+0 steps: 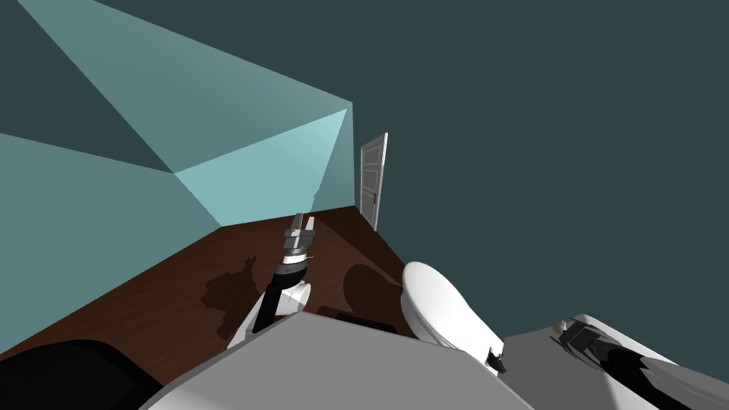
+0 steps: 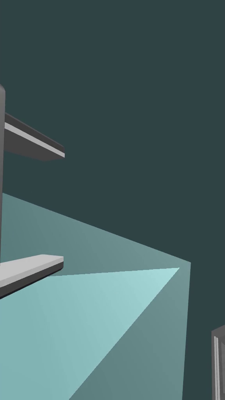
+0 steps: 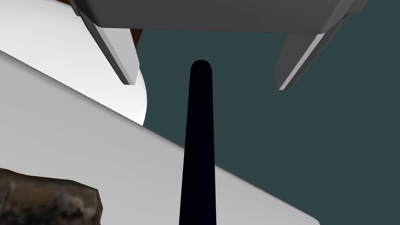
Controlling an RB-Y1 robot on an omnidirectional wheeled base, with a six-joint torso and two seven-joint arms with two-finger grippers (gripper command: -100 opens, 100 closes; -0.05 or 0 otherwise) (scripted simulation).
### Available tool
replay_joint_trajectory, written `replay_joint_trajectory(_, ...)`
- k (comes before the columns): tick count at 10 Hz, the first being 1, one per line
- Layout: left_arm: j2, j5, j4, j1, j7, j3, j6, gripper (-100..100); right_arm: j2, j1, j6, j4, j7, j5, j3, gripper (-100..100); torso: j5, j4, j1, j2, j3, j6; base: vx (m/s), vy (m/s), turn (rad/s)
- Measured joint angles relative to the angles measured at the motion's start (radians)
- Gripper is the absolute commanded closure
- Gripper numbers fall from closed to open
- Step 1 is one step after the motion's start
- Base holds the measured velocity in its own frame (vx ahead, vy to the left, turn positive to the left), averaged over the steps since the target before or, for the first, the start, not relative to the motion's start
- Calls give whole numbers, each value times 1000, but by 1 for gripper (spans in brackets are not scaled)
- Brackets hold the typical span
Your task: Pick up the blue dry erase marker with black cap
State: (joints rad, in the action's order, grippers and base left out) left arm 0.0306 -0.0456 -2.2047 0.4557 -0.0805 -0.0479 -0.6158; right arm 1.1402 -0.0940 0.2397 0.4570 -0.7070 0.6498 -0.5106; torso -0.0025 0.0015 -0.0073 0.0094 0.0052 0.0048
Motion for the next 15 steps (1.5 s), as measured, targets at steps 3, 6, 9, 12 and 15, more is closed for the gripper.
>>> replay_joint_trajectory(3, 0, 0, 0, 0, 0, 0, 0, 0, 0, -1, -2, -2, 1, 0, -3, 100, 0, -1, 0, -7, -4, 0, -5, 0, 0)
replay_joint_trajectory(6, 0, 0, 0, 0, 0, 0, 0, 0, 0, -1, -2, -2, 1, 0, -3, 0, 0, -2, 0, -8, -4, 0, 0, 0, 0)
replay_joint_trajectory(9, 0, 0, 0, 1, 0, 0, 0, 0, 9, 43, -7, 46, 6, 15, 25, 100, -1, -3, -1, -13, -7, 2, 125, -1, -215)
replay_joint_trajectory(12, 0, 0, 0, 0, 0, 0, 0, 0, 9, 99, 3, 99, -20, 35, 88, 100, -4, -3, -3, -13, -8, -1, 89, 0, -93)
replay_joint_trajectory(15, 0, 0, 0, 1, 0, 0, 0, 0, 24, 188, -9, 211, -13, 63, 147, 100, -5, -4, -5, -15, -9, 3, 114, -3, -179)
